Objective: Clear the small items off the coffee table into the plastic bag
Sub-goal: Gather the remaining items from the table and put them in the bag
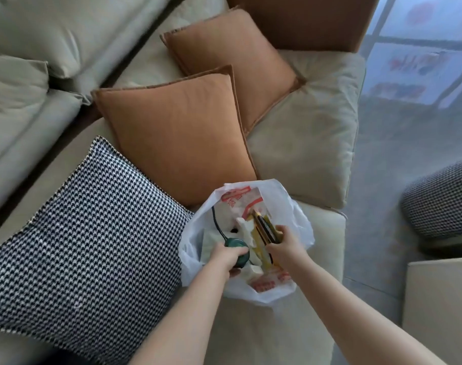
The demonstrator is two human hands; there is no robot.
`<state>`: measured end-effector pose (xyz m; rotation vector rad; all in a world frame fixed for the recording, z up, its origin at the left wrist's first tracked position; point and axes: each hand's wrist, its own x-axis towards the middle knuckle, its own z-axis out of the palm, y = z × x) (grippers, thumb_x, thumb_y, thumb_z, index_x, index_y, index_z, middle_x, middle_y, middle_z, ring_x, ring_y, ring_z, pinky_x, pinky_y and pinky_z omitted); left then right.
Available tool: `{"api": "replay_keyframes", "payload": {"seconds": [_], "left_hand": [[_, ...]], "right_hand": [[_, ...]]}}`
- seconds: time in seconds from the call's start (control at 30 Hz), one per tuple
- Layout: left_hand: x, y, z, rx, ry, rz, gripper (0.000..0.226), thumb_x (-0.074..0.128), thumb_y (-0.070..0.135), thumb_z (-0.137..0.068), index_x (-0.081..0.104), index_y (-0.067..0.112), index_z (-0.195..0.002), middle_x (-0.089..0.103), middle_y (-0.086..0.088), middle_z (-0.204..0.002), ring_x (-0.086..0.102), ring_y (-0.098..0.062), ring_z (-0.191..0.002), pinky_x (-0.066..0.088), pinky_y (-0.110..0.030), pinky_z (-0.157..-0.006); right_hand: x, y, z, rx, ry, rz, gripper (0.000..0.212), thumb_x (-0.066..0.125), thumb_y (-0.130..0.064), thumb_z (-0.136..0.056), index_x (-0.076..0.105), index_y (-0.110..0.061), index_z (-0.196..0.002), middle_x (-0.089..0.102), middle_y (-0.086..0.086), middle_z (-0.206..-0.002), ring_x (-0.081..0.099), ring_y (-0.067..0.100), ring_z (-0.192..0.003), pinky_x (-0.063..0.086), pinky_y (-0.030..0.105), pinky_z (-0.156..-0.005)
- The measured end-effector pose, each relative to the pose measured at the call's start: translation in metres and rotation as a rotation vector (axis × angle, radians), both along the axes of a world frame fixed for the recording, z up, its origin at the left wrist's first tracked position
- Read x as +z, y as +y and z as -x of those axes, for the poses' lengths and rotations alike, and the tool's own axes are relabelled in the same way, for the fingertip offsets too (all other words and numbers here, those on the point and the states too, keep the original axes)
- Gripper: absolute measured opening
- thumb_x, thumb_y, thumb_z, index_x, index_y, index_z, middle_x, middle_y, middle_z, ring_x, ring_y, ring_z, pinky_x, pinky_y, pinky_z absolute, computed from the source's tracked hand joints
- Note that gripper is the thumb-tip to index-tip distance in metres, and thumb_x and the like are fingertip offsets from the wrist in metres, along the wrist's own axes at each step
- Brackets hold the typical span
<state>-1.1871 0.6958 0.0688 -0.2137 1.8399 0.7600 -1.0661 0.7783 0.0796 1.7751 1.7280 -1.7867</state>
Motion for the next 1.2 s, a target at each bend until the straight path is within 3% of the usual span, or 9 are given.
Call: {"api": "replay_keyframes", "payload": {"seconds": [0.07,0.17,0.3,0.4,0.53,0.63,0.73,1.0,1.2], "left_hand": [[-0.009,0.001,0.005,-0.004,0.007,0.013,0.048,0.069,0.008,-0.084,0.042,0.006,-0.124,0.052,-0.018,-0.121,0.057,-0.035,-0.107,0.056,-0.038,-0.071],[-0.02,0.002,0.007,0.032,0.035,0.019,0.05,0.055,-0.004,-0.089,0.034,0.005,-0.134,0.045,-0.019,-0.132,0.055,-0.039,-0.112,0.056,-0.047,-0.082],[-0.02,0.0,0.001,-0.007,0.133,0.041,0.063,0.044,-0.002,-0.093,0.021,0.018,-0.149,0.045,-0.016,-0.136,0.055,-0.032,-0.109,0.055,-0.039,-0.08],[-0.007,0.002,-0.011,-0.073,0.141,0.0,0.067,0.055,0.004,-0.091,0.024,0.018,-0.148,0.053,-0.014,-0.127,0.059,-0.024,-0.095,0.054,-0.033,-0.075],[0.019,0.01,-0.041,-0.239,0.154,-0.042,0.058,0.06,0.009,-0.087,0.037,0.016,-0.14,0.061,-0.01,-0.096,0.057,-0.018,-0.069,0.048,-0.028,-0.054],[0.033,0.016,-0.073,-0.414,0.14,-0.071,0.047,0.061,0.013,-0.085,0.047,0.014,-0.129,0.063,-0.015,-0.108,0.065,-0.033,-0.092,0.055,-0.041,-0.073],[0.037,0.022,-0.11,-0.663,0.221,-0.087,0.042,0.063,0.021,-0.084,0.053,0.014,-0.125,0.063,-0.011,-0.118,0.062,-0.031,-0.108,0.051,-0.04,-0.094],[0.056,0.029,-0.233,-1.127,0.328,-0.164,0.039,0.06,0.031,-0.086,0.057,0.017,-0.123,0.063,-0.003,-0.119,0.059,-0.018,-0.111,0.042,-0.02,-0.086],[0.066,0.012,-0.339,-1.284,0.327,-0.181,0.033,0.058,0.036,-0.087,0.062,0.02,-0.116,0.066,0.001,-0.117,0.06,-0.016,-0.11,0.044,-0.022,-0.086]], "right_hand": [[-0.007,-0.001,0.009,0.027,0.03,0.005,0.065,0.058,-0.008,-0.085,0.03,-0.024,-0.142,0.055,-0.001,-0.107,0.059,0.018,-0.089,0.056,0.037,-0.081],[-0.01,-0.006,0.008,0.171,-0.02,-0.126,0.053,0.051,-0.009,-0.089,0.035,-0.02,-0.139,0.052,0.005,-0.128,0.051,0.016,-0.095,0.049,0.031,-0.083],[-0.011,-0.004,-0.009,0.139,-0.022,-0.109,0.057,0.045,0.001,-0.088,0.036,-0.021,-0.141,0.051,0.004,-0.132,0.052,0.02,-0.11,0.05,0.04,-0.094],[-0.004,-0.002,-0.027,0.085,-0.028,-0.097,0.051,0.052,-0.004,-0.088,0.041,-0.017,-0.137,0.054,0.0,-0.121,0.055,0.017,-0.099,0.053,0.031,-0.081],[0.008,-0.003,-0.057,0.073,-0.06,-0.123,0.051,0.058,-0.013,-0.087,0.045,-0.016,-0.136,0.053,0.005,-0.132,0.055,0.02,-0.114,0.046,0.025,-0.081],[0.017,-0.006,-0.087,0.1,-0.099,-0.189,0.044,0.057,-0.016,-0.088,0.05,-0.016,-0.131,0.057,0.004,-0.13,0.056,0.018,-0.113,0.04,0.02,-0.08],[0.025,-0.009,-0.122,0.125,-0.165,-0.249,0.043,0.056,-0.019,-0.088,0.052,-0.017,-0.13,0.057,0.004,-0.128,0.055,0.019,-0.116,0.041,0.022,-0.086],[0.037,-0.034,-0.251,-0.028,-0.271,-0.269,0.039,0.054,-0.03,-0.09,0.052,-0.017,-0.127,0.055,0.003,-0.13,0.051,0.02,-0.12,0.042,0.03,-0.098],[0.039,-0.07,-0.361,-0.191,-0.267,-0.259,0.038,0.058,-0.03,-0.09,0.055,-0.013,-0.124,0.058,0.005,-0.128,0.055,0.021,-0.117,0.043,0.03,-0.097]]}}
